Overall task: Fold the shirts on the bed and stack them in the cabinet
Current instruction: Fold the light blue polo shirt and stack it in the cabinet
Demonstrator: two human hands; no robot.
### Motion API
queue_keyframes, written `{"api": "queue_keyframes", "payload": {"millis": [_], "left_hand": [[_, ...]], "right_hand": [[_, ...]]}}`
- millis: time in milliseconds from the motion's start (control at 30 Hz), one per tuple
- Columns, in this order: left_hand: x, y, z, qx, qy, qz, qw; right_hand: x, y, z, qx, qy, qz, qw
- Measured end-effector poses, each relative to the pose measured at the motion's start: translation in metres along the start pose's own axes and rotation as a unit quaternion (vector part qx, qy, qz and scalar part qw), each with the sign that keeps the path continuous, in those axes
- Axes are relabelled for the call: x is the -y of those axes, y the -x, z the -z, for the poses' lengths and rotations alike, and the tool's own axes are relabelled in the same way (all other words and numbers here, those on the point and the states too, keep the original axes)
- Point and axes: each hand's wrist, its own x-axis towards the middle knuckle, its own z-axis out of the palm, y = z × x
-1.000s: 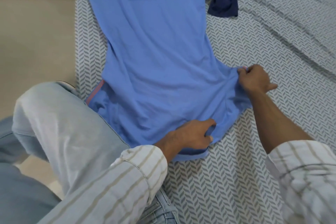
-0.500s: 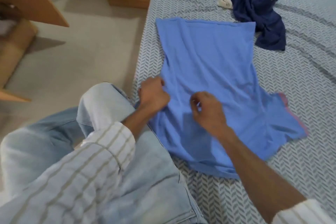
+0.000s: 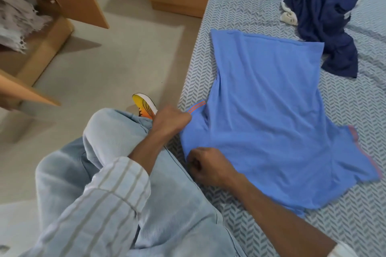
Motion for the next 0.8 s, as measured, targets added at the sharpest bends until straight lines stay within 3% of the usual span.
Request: {"api": "queue_keyframes", "payload": {"millis": [100, 333, 533, 667, 800], "left_hand": [[0.004, 0.005, 0.005, 0.003, -0.051, 0.010, 0.999], [0.006, 0.002, -0.011, 0.060, -0.226, -0.033, 0.972], [-0.011, -0.021, -0.024, -0.027, -0.247, -0.240, 0.939], [-0.026, -0.036, -0.030, 0.003, -0.180, -0.263, 0.948], [-0.044, -0.050, -0.035, 0.022, -0.149, -0.267, 0.952]], "right_hand": [[-0.007, 0.001, 0.011, 0.033, -0.084, -0.019, 0.996], [-0.018, -0.014, 0.026, 0.102, -0.025, -0.025, 0.994], [-0.054, -0.053, 0.080, -0.050, 0.014, -0.156, 0.986], [-0.081, -0.114, 0.125, -0.162, 0.003, -0.188, 0.969], [-0.104, -0.191, 0.166, -0.183, 0.026, -0.182, 0.966]]}}
